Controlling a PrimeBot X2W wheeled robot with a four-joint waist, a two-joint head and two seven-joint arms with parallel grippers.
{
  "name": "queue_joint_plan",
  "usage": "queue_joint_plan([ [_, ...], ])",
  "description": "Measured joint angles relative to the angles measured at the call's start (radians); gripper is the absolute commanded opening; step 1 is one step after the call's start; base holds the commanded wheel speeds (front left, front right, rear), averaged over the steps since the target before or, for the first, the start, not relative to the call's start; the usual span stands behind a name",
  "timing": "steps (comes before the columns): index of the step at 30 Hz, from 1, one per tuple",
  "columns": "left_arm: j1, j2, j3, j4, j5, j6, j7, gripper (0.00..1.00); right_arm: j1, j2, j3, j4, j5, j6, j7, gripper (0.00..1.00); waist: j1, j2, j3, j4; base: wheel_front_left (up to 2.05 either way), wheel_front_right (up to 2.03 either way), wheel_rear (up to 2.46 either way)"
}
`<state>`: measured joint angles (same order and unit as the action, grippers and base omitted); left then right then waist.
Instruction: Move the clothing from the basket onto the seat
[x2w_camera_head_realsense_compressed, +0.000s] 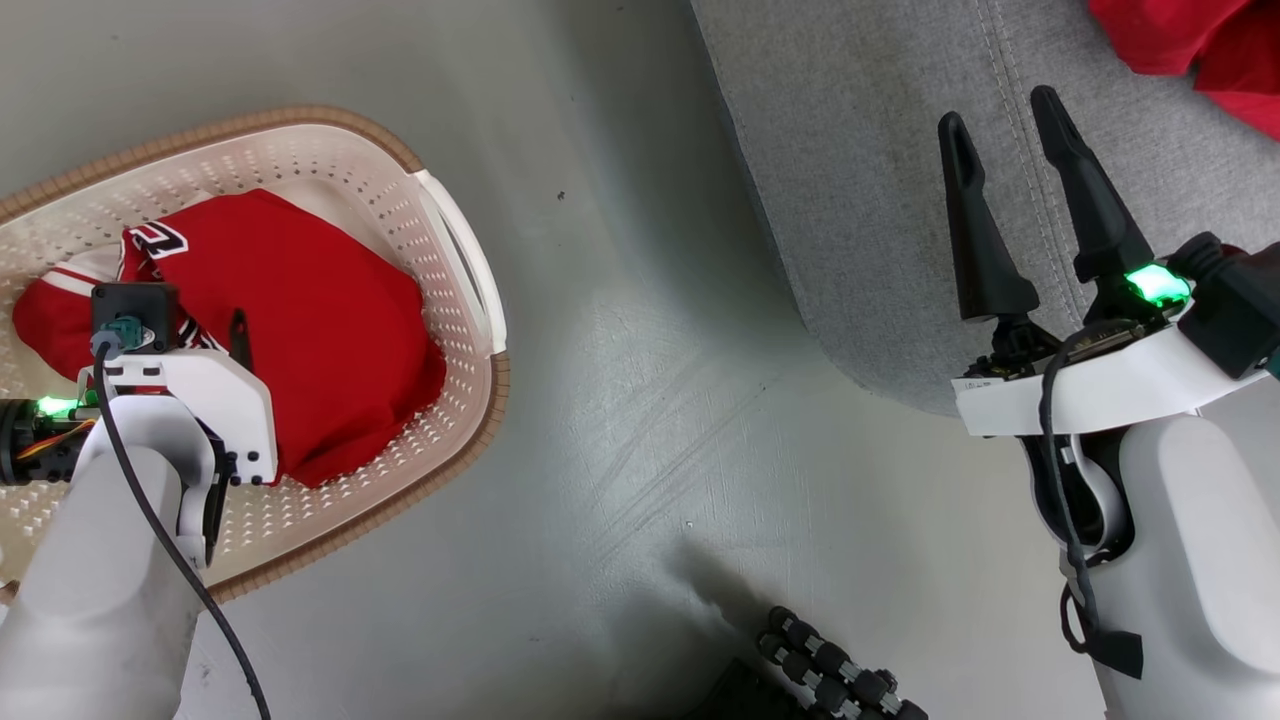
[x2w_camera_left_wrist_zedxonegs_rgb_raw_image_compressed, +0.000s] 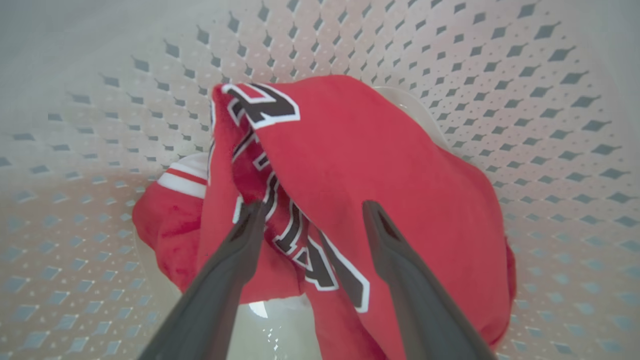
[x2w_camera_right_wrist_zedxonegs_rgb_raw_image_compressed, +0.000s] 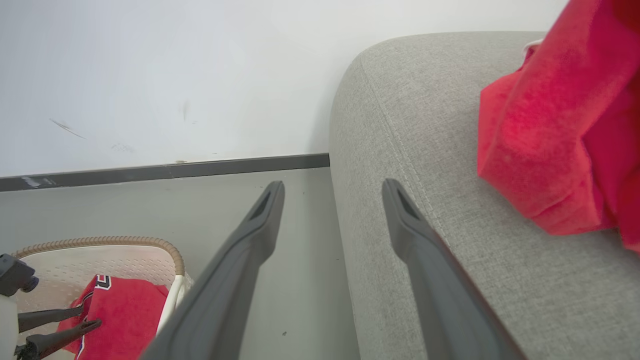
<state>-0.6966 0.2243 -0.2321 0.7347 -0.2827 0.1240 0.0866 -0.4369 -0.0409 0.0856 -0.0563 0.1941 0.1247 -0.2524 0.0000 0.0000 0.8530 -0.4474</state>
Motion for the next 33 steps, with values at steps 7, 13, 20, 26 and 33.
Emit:
queue_joint_plan([
  [7,-0.021,-0.001,0.004,0.024,0.0,0.001,-0.009,1.0,-0.014,0.0,0.007,0.0,0.005,0.0,0.0,1.0,0.0,0.0,0.023,-0.007,0.0,0.0,0.0],
  [13,-0.039,-0.012,0.003,0.055,-0.019,-0.002,-0.01,0.99,-0.039,0.0,0.014,-0.003,0.009,0.0,0.0,1.0,0.0,0.0,0.042,-0.013,0.0,0.0,0.0],
  [20,-0.054,-0.038,-0.002,0.06,-0.034,-0.027,-0.041,0.0,-0.04,0.001,0.008,0.001,0.011,0.0,0.0,1.0,0.0,0.0,0.046,-0.012,0.0,0.0,0.0],
  [26,-0.06,-0.03,-0.027,0.051,-0.022,-0.056,-0.073,0.0,-0.053,0.0,-0.001,0.004,0.022,0.0,0.0,1.0,0.0,0.0,0.039,-0.003,0.0,0.0,0.0],
  [33,-0.057,-0.035,-0.049,0.009,-0.015,-0.083,-0.134,0.0,-0.066,0.0,-0.002,0.012,0.033,0.0,-0.003,1.0,0.0001,0.0,0.02,0.018,0.0,0.0,0.0],
])
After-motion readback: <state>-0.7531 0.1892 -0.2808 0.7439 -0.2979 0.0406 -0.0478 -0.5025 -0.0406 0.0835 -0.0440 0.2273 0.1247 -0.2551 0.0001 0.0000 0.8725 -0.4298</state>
